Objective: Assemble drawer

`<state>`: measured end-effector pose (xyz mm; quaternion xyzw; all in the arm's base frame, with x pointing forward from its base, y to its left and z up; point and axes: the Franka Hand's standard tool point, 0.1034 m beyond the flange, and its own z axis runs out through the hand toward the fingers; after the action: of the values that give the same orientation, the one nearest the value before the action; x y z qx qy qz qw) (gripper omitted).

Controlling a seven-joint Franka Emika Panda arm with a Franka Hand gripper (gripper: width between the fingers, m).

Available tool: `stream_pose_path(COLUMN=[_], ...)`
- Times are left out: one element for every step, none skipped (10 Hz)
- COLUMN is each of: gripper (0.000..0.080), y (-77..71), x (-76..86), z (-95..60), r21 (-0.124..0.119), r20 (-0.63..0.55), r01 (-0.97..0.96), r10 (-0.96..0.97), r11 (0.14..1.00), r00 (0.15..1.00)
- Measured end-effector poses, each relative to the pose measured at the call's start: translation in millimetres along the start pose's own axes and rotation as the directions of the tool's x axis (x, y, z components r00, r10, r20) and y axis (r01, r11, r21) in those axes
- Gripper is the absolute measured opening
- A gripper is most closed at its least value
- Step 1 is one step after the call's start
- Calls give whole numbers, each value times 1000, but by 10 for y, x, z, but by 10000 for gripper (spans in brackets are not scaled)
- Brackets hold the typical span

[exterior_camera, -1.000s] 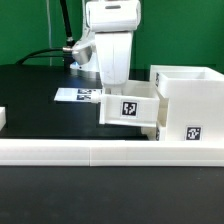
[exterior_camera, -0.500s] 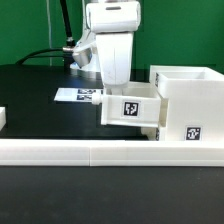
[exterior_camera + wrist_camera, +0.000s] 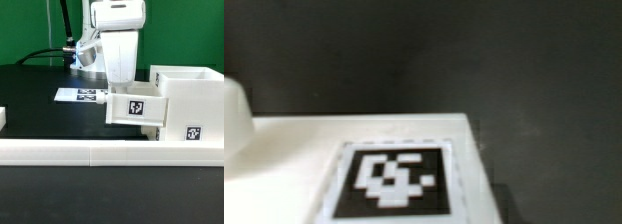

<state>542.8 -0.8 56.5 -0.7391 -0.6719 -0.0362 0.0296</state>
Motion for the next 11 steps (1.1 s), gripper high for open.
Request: stream_pose_path(gripper=[42, 42, 42, 42, 42, 42, 42, 42, 42, 42, 42], y=[-3, -9, -14, -17, -16, -17, -18, -18, -18, -21, -25], x=[-1, 5, 36, 47, 42, 40, 40, 39, 33, 23, 23], z=[7, 16, 24, 26, 25, 25, 25, 26, 28, 34, 36], r21=[1, 3, 5, 6, 6, 7, 7, 7, 7, 8, 11], r20=[0, 0, 0, 0, 1, 1, 1, 1, 1, 1, 1], r01=[0, 3, 12, 15, 16, 19, 19, 20, 26, 35, 44], r10=[0, -3, -12, -15, -16, -19, -19, -20, -26, -35, -44], r11=[1000, 1000, 1000, 1000, 1000, 1000, 1000, 1000, 1000, 999, 999], r00=[1000, 1000, 1000, 1000, 1000, 1000, 1000, 1000, 1000, 999, 999])
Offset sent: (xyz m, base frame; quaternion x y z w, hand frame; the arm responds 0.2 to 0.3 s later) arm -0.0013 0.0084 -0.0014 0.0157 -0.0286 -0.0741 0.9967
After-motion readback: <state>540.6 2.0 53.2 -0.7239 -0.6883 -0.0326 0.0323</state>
